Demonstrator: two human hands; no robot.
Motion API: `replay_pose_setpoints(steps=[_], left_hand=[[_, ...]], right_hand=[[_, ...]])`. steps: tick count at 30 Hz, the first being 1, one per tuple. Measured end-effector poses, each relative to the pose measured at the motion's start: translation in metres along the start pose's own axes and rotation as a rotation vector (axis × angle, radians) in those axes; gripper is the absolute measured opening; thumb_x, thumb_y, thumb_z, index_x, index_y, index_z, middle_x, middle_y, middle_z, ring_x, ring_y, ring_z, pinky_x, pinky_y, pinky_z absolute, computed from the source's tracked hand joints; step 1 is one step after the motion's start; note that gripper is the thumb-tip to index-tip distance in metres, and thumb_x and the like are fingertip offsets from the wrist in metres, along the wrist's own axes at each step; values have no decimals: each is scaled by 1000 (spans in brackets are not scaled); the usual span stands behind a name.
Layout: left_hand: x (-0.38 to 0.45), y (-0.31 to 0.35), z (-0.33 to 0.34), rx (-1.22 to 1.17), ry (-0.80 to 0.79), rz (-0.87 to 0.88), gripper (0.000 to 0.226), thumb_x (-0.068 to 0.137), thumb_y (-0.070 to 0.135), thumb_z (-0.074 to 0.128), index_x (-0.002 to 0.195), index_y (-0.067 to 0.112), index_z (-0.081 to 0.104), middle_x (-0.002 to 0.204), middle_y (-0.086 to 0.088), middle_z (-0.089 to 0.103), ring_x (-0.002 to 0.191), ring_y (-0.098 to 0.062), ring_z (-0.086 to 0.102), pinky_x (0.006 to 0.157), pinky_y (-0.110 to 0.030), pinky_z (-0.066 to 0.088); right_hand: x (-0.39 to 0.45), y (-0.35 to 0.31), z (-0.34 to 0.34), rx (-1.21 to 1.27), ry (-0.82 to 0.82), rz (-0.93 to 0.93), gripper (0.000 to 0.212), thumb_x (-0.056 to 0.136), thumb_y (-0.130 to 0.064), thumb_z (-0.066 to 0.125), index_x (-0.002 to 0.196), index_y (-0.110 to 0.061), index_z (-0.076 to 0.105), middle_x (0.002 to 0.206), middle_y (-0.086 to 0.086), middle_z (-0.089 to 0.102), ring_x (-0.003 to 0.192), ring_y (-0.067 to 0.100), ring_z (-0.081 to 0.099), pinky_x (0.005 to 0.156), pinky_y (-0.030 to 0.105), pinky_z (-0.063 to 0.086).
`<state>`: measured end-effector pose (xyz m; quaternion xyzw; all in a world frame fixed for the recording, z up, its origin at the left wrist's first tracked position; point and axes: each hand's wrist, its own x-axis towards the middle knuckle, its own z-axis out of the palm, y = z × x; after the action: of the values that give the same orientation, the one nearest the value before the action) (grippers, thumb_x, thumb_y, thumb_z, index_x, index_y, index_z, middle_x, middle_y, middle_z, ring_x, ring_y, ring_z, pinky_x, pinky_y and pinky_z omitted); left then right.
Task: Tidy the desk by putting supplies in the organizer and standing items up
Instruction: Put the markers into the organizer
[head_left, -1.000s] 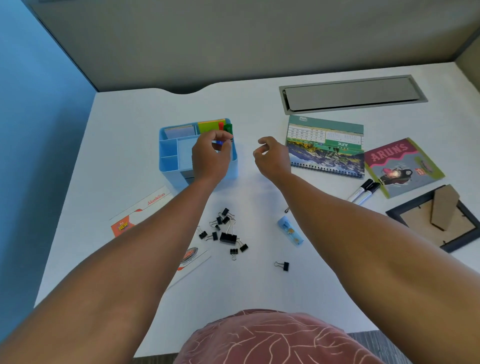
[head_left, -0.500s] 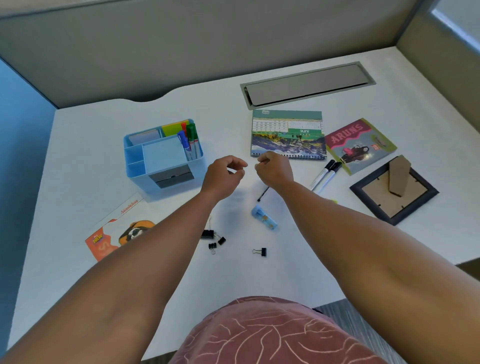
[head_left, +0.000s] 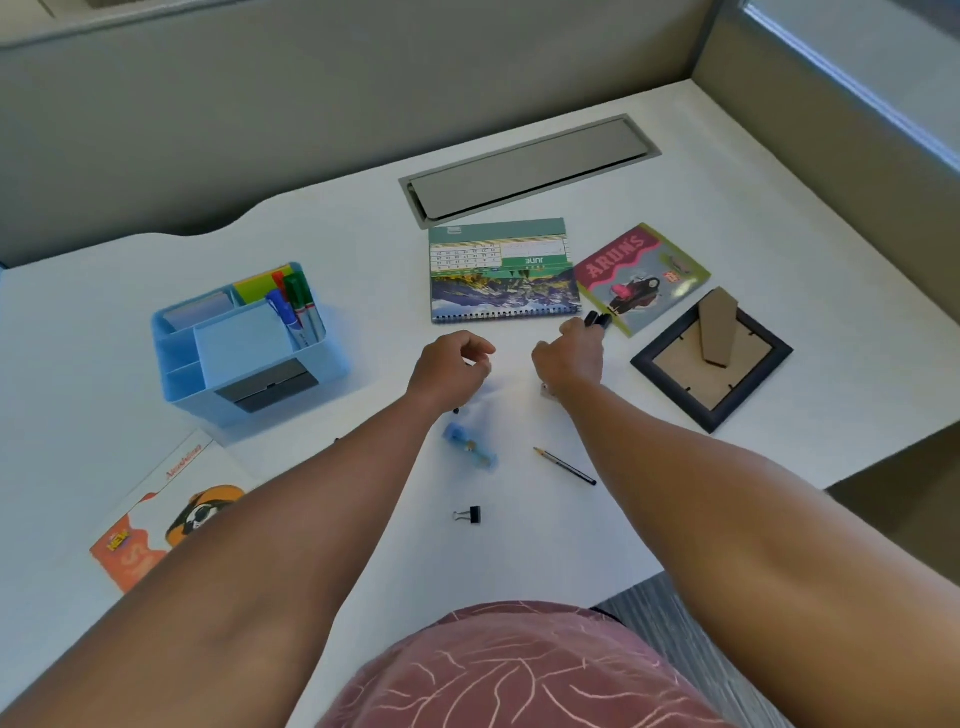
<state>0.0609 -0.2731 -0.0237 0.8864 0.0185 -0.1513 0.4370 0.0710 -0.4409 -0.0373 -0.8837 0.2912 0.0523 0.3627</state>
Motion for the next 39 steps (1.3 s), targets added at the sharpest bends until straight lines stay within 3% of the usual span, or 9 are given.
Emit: replay_pose_setpoints(steps=[12, 17, 21, 23, 25, 27, 29, 32, 39], left_hand=[[35, 46, 57, 91, -231, -61, 40, 88, 27, 68, 126, 23, 55, 116, 3, 61, 104, -19, 61, 91, -37, 53], [48, 56, 80, 25, -305, -134, 53, 90, 26, 68, 137, 18, 46, 126, -4, 58, 109, -25, 62, 89, -38, 53], [58, 59, 95, 45, -252, -144, 56, 90, 29, 68, 139, 15, 47, 129, -6, 61, 113, -25, 61, 93, -37, 51], [62, 60, 97, 81, -227, -165, 51, 89, 27, 68, 136, 15, 51, 126, -6, 62, 113, -25, 60, 94, -34, 50], [65, 60, 97, 116, -207, -162, 12, 88, 23, 66, 99, 20, 64, 93, -4, 64, 89, -26, 57, 73, -30, 46], [71, 55, 100, 120, -198, -172, 34, 87, 17, 63, 61, 21, 41, 61, 0, 39, 64, -24, 34, 55, -31, 23], [72, 53, 99, 86, -181, -202, 32, 89, 18, 63, 61, 19, 48, 63, -1, 42, 63, -22, 33, 57, -30, 24], [70, 54, 96, 19, -189, -224, 19, 94, 26, 60, 92, 16, 76, 83, -7, 67, 72, -22, 51, 64, -27, 37], [67, 48, 81, -71, -139, -258, 29, 95, 40, 58, 88, 16, 72, 79, -5, 67, 76, -25, 56, 61, -28, 37]], right_hand=[[36, 25, -24, 34, -4, 189, 47, 84, -10, 57, 130, -3, 47, 136, 18, 38, 117, 35, 52, 93, 38, 48], [50, 25, -26, 146, -13, 193, 27, 79, -7, 60, 106, -3, 56, 106, 15, 60, 97, 31, 63, 70, 31, 48], [56, 24, -26, 150, -69, 224, 23, 81, -10, 63, 102, -1, 60, 102, 16, 65, 96, 30, 66, 70, 32, 50], [58, 23, -28, 143, -82, 247, 8, 81, -12, 63, 84, -6, 59, 86, 13, 63, 84, 27, 66, 62, 29, 50], [61, 25, -32, 138, -129, 268, 18, 83, -12, 63, 70, -11, 51, 72, 6, 55, 75, 23, 58, 52, 25, 45], [65, 26, -33, 292, -222, 315, 22, 82, -10, 66, 69, -15, 48, 80, 7, 59, 76, 22, 61, 60, 26, 56], [68, 27, -31, 415, -263, 365, 18, 77, -7, 70, 71, -14, 55, 90, 14, 68, 79, 23, 67, 77, 36, 62], [66, 22, -32, 535, -283, 414, 17, 73, 3, 76, 71, -4, 61, 82, 15, 68, 74, 24, 69, 76, 38, 62], [55, 8, -29, 615, -355, 360, 25, 79, -1, 74, 102, 7, 68, 103, 17, 72, 78, 19, 67, 65, 25, 61]])
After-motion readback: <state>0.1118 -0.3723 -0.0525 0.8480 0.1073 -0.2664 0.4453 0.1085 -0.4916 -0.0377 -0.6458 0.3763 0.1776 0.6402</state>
